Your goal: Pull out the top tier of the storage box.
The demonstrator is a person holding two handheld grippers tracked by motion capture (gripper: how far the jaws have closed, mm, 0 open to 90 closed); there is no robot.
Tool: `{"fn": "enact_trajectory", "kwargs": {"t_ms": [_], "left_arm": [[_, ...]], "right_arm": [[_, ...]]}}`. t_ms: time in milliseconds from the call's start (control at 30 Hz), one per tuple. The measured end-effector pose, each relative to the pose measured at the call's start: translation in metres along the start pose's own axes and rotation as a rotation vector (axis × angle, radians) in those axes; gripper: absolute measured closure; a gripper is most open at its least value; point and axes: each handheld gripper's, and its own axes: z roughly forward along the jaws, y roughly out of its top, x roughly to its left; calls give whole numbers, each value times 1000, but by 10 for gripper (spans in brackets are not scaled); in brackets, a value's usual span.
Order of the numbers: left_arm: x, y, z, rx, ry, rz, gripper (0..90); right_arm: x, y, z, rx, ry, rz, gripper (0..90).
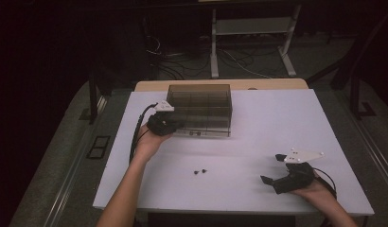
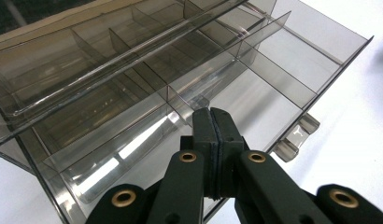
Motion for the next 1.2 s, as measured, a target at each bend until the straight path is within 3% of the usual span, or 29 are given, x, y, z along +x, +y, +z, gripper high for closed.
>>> {"fn": "enact_trajectory", "kwargs": {"t_ms": [733,1200], "left_arm": [[-8,0,-1,25,-15,22,893],[-9,4,-11,-23,-36,9,742]], "right_arm": [[-1,1,1,-2,7,-1,4],[-1,1,0,-3,3,-2,4]]}}
